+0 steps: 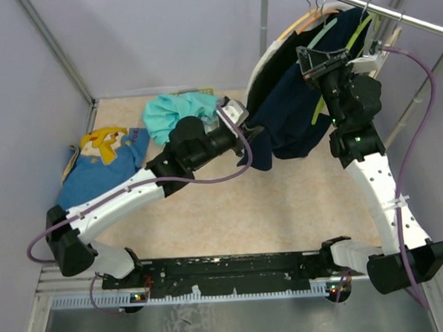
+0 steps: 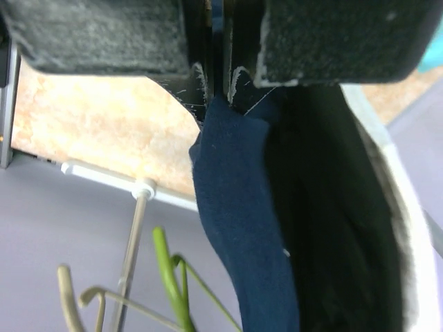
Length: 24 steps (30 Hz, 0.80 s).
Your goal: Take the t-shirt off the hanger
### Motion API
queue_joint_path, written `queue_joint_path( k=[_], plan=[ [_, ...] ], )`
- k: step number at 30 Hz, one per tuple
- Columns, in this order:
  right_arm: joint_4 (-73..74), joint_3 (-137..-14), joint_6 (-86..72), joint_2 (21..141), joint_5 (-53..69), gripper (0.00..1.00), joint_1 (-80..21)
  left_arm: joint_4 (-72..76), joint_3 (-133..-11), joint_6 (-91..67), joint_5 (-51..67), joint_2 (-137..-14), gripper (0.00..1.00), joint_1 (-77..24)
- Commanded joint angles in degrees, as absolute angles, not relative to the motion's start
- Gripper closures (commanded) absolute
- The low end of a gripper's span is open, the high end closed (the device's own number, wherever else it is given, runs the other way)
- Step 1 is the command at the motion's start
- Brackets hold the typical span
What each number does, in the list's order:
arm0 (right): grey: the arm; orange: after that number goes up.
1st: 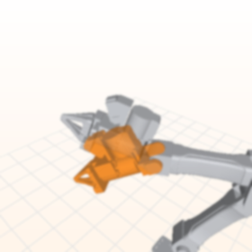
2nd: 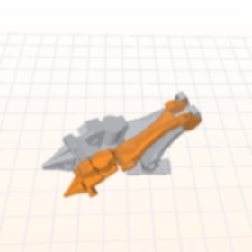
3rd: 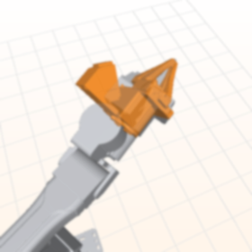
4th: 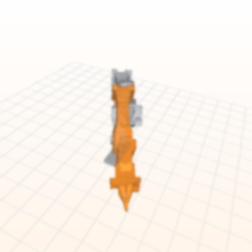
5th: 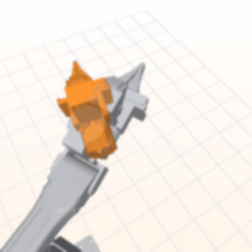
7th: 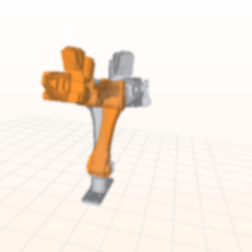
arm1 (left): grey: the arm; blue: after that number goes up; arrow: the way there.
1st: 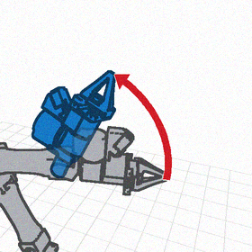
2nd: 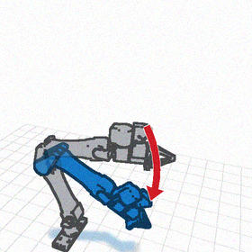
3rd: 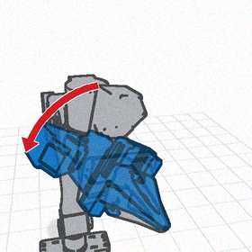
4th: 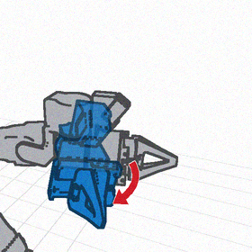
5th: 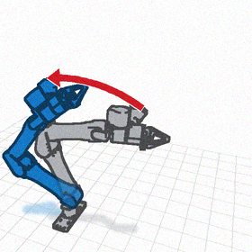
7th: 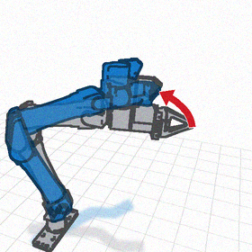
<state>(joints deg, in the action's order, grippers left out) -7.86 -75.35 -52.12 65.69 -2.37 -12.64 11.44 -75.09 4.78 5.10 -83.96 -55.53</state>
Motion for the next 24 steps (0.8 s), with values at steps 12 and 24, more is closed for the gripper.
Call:
queue_joint_path(
  k=[12, 24],
  plan=[
    [-24.34, -72.86, -57.23, 63.94, -2.74, 1.00, -9.09, 12.88, -69.45, 8.74, 0.44, -70.86, 1.00, -55.81],
    [-25.09, -74.05, -57.59, 65.41, -1.26, 1.00, -7.41, 14.14, -61.24, 8.17, -7.31, -58.35, 1.00, -55.82]
  ],
)
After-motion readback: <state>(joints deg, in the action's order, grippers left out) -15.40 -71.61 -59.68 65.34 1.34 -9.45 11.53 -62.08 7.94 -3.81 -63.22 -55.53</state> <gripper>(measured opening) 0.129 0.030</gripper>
